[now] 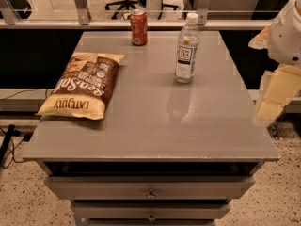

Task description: Knock blue plastic bottle over

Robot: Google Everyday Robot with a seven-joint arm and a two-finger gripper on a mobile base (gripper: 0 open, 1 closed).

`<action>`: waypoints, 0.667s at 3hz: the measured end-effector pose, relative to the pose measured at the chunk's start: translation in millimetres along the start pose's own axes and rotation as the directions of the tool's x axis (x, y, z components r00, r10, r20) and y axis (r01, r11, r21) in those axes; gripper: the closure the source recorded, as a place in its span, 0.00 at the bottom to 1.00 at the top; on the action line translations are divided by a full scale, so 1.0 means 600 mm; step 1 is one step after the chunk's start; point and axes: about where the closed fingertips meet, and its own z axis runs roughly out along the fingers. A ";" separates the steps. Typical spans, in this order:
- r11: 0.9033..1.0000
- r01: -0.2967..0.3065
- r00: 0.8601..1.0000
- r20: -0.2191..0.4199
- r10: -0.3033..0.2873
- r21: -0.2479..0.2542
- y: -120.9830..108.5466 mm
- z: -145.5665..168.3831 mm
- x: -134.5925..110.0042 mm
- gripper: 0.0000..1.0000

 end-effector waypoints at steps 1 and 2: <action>1.000 0.000 1.000 0.000 0.000 0.000 0.000 0.000 0.000 0.00; 1.000 -0.005 0.998 0.068 0.004 0.010 -0.035 0.021 -0.002 0.00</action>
Offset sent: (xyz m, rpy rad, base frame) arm 0.0706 -0.0108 -0.0227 0.1897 -0.0657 0.0310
